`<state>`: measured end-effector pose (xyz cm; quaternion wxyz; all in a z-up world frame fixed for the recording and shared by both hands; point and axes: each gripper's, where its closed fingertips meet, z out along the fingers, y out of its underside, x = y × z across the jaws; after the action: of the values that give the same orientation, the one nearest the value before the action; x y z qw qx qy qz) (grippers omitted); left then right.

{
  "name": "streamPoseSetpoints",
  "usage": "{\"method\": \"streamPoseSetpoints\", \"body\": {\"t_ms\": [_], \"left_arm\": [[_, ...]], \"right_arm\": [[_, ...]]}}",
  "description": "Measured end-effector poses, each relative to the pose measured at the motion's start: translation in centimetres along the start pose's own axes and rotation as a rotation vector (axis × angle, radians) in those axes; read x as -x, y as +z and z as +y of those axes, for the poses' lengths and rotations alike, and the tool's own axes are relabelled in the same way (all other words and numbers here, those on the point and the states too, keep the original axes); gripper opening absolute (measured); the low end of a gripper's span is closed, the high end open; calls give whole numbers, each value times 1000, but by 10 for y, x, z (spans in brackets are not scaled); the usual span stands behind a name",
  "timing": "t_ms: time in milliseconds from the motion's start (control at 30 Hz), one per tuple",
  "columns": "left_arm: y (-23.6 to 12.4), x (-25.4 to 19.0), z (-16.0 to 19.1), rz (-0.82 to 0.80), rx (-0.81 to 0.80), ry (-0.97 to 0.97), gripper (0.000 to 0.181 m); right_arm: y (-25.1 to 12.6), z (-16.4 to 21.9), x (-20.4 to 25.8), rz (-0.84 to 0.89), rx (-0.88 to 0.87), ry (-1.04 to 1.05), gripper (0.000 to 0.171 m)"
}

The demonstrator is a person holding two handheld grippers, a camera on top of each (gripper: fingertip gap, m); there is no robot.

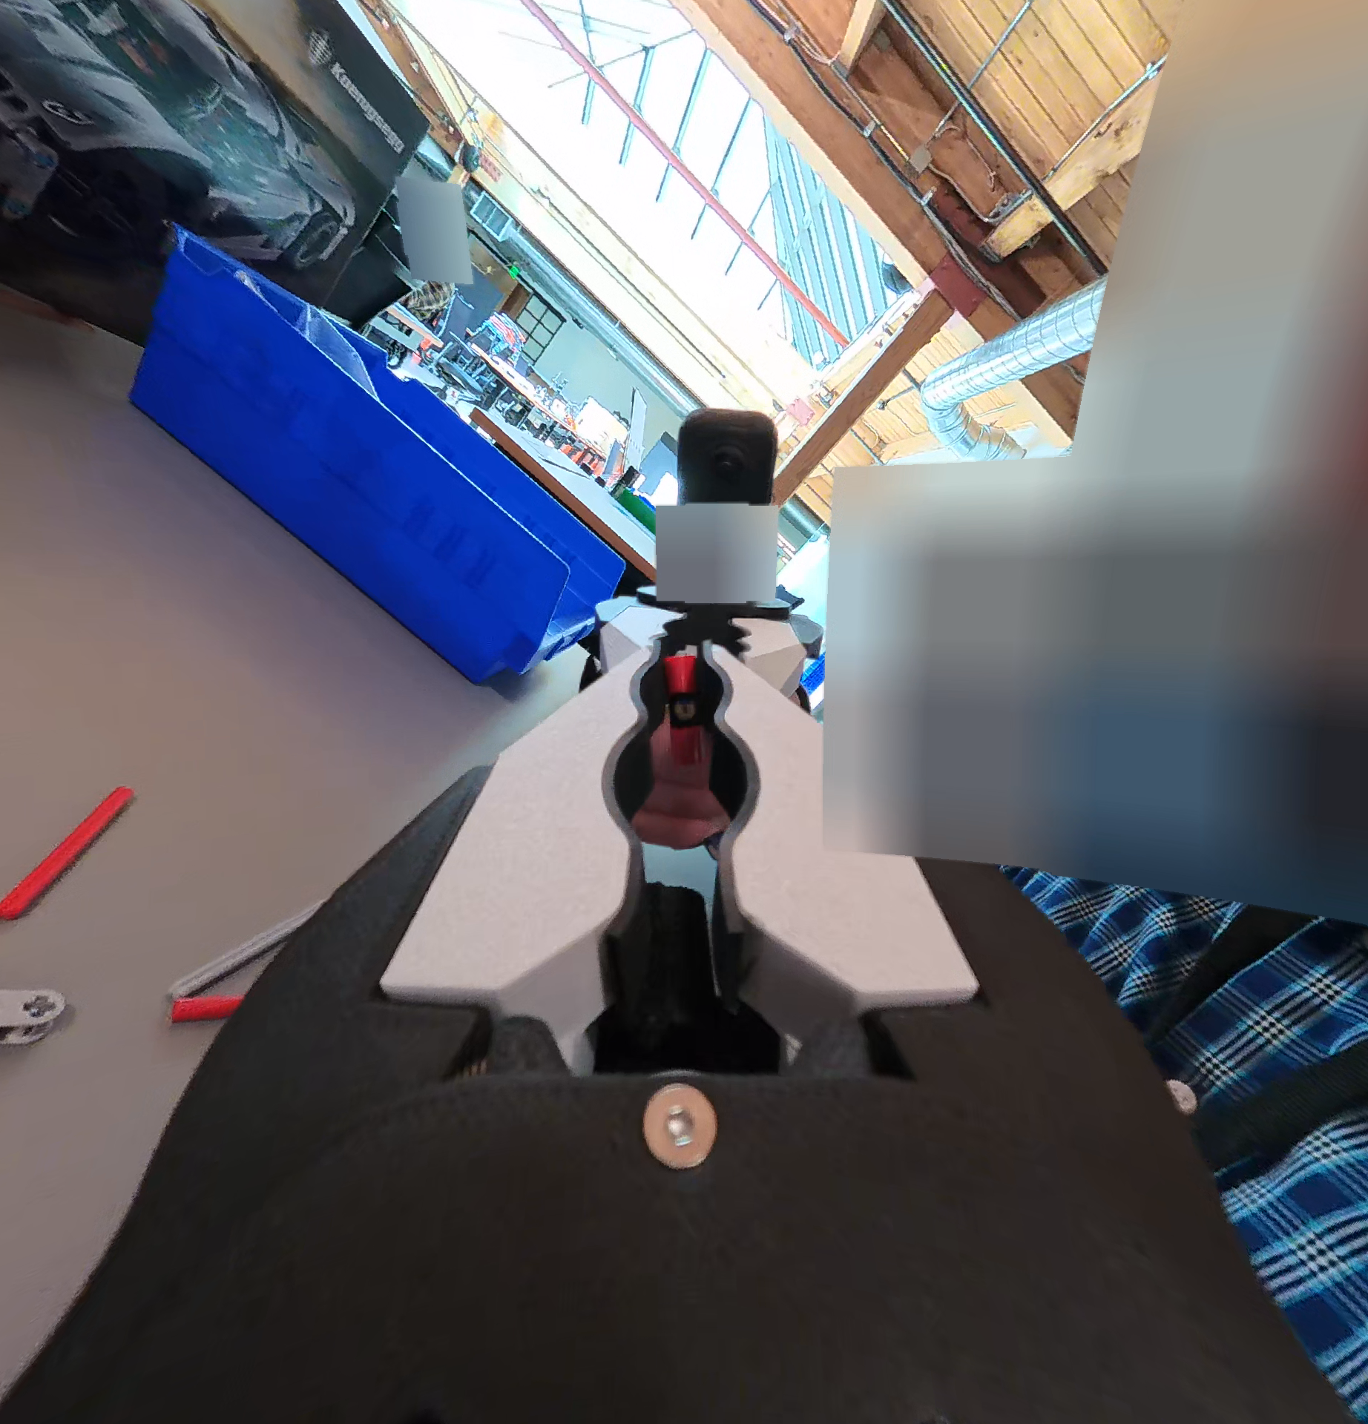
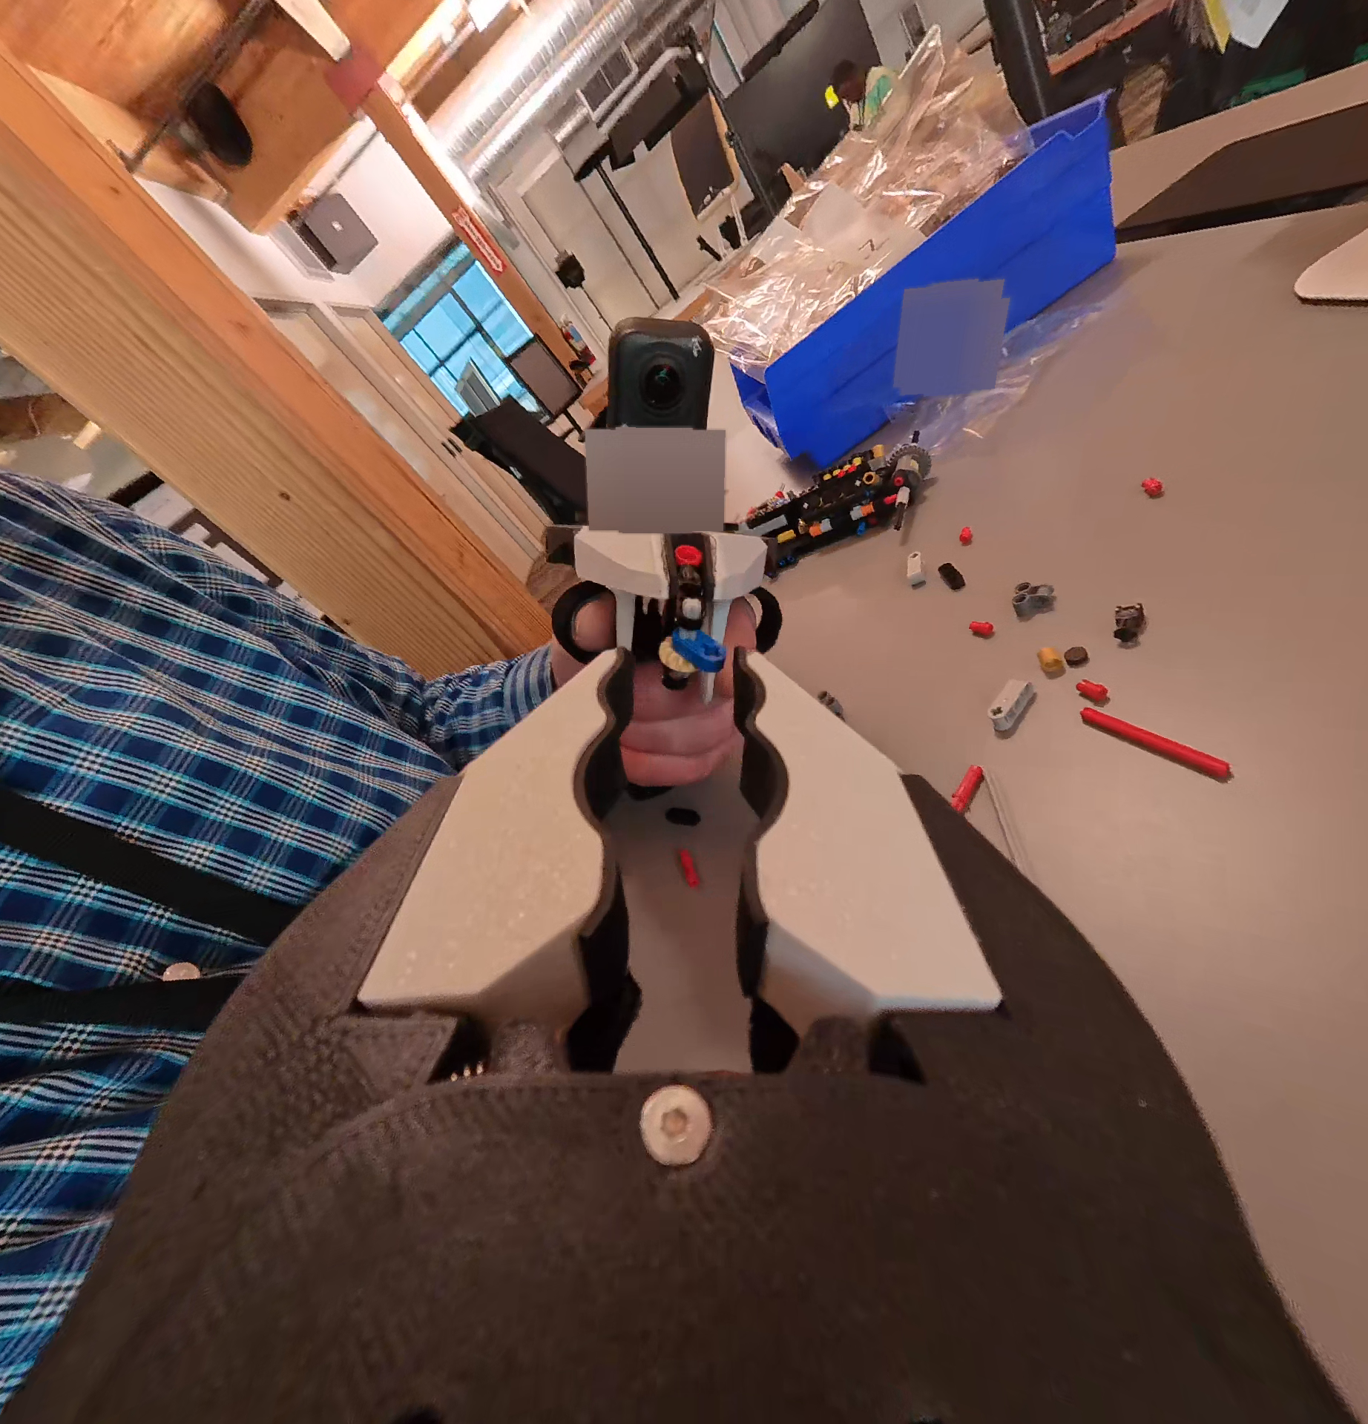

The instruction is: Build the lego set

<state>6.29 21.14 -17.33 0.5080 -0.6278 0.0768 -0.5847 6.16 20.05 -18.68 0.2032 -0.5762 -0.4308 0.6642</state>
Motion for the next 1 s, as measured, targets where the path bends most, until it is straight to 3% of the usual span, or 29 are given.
{"method": "streamPoseSetpoints", "body": {"t_ms": [767,867,1000], "left_arm": [[5,8,2,4,2,-68,6],[4,11,2,-9,-10,-93,5],[2,16,1,-8,-33,-169,5]], "right_arm": [[-4,-9,-13,39,-52,-7,12],[-5,-10,-12,81,-55,-74,18],[-11,-8,-17,238,14,-342,34]]}}
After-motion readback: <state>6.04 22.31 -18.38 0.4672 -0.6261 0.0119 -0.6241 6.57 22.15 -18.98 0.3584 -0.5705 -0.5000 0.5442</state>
